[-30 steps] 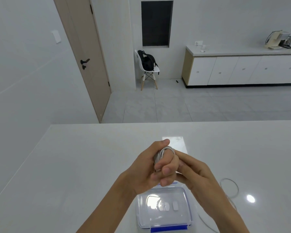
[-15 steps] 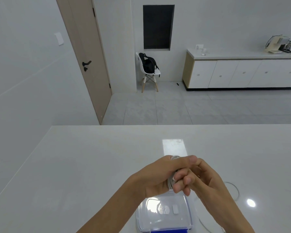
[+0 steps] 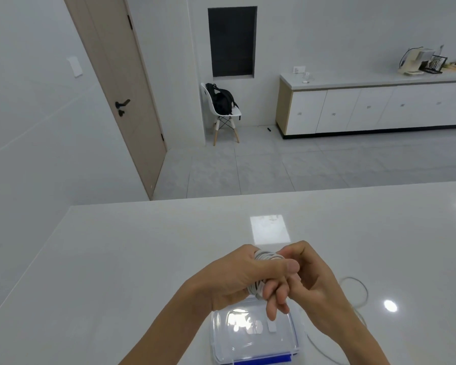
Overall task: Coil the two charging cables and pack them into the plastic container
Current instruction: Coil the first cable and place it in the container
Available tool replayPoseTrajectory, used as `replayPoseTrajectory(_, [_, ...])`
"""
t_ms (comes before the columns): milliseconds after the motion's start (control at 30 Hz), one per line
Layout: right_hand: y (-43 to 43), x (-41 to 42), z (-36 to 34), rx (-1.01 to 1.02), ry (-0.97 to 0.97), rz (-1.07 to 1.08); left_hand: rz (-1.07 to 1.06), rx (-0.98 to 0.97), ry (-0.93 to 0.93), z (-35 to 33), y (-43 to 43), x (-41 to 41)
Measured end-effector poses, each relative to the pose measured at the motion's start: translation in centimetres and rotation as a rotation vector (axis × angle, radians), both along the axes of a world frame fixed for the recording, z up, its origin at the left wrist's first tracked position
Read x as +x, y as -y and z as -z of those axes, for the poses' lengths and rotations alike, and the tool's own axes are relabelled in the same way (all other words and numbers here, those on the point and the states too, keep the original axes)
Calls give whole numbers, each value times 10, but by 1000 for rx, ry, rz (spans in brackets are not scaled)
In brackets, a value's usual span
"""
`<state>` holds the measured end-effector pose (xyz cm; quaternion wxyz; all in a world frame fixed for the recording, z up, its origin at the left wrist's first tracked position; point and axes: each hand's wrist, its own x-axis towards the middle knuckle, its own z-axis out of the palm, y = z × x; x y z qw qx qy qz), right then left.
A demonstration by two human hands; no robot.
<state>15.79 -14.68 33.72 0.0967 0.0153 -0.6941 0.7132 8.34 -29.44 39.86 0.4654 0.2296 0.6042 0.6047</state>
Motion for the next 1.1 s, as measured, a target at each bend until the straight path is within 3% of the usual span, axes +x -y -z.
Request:
replayPoseTrajectory(233, [3,9,13,55,37,19,-95,-37,101,17,2,9])
replayPoseTrajectory(467, [15,29,10,95,55,43,-251,-126,-152,22,3,31])
replayPoseTrajectory(600, [13,31,6,111,94,35,-384,-27,-267,35,2,41])
replayPoseTrajectory(867, [8,32,9,213,265,-18,-238,107,5,54,11,27])
replayPoseTrajectory(1100, [-6,32,21,243,269,128,-408,-35,-67,62,-23,33])
